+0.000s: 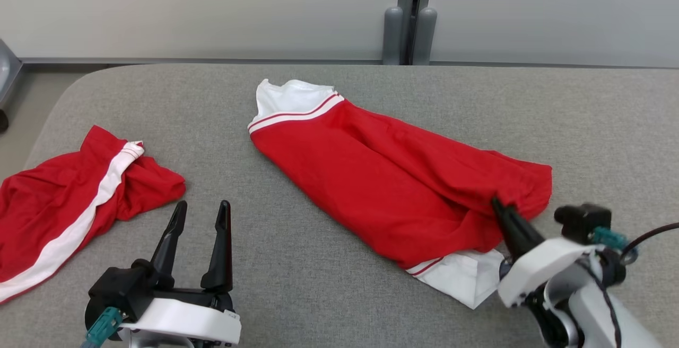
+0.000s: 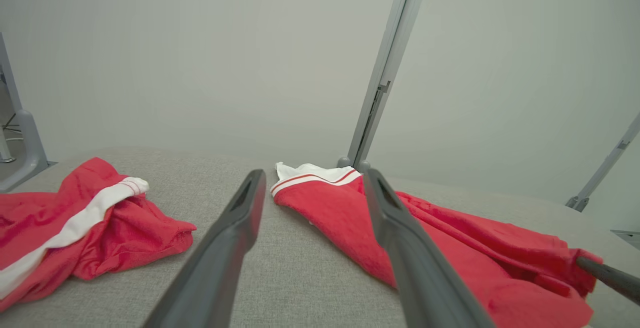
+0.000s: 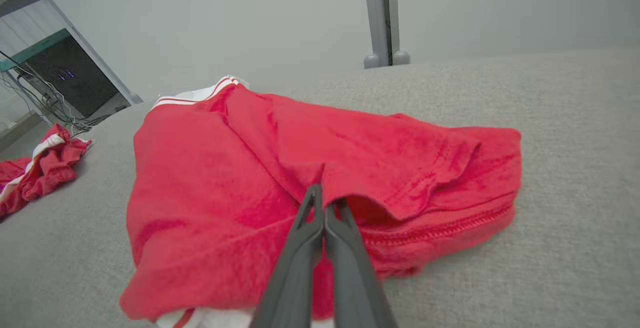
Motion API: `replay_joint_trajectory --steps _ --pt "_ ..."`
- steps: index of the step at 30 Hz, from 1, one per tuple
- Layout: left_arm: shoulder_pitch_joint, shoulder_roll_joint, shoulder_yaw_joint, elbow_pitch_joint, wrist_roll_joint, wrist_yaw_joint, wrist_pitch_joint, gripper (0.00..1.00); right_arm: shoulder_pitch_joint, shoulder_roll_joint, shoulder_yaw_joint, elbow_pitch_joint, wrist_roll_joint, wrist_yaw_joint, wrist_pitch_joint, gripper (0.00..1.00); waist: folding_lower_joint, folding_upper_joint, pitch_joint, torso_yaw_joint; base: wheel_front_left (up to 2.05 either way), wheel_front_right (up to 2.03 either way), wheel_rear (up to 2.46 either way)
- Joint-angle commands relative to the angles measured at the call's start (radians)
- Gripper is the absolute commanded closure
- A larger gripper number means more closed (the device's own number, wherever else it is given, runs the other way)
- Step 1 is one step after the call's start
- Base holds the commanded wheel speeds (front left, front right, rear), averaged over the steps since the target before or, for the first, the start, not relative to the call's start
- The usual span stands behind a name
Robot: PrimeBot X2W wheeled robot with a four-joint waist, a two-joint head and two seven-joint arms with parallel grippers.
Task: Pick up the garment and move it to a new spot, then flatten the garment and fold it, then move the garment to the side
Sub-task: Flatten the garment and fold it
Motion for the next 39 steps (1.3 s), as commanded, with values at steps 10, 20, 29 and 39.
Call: replay_joint_trajectory --steps 10,20,29,39 --pt "-0.119 -0.036 -0.044 0.005 0.022 -0.034 -0.003 0.0 -0.37 -0.183 -0.008 0.012 -0.019 0.002 0.029 1.0 0.0 0.0 0.19 0.077 0.0 0.0 0.0" --pt "-0.242 -0.104 -0.082 0.05 0.051 -0.08 -0.008 0.0 -0.706 -0.333 0.055 0.147 0.055 0.002 0.104 1.0 0.0 0.0 0.356 0.193 0.0 0.0 0.0" --pt "-0.268 -0.142 -0.076 0.108 0.075 -0.119 -0.009 0.0 -0.805 -0.321 0.128 0.383 0.148 0.002 0.063 0.0 0.0 0.0 0.319 0.208 0.0 0.0 0.0" --pt "-0.195 -0.096 -0.047 0.132 0.087 -0.115 0.0 0.0 -0.612 -0.272 0.23 0.326 0.217 0.002 -0.145 0.0 0.0 0.0 0.112 0.07 0.0 0.0 0.0"
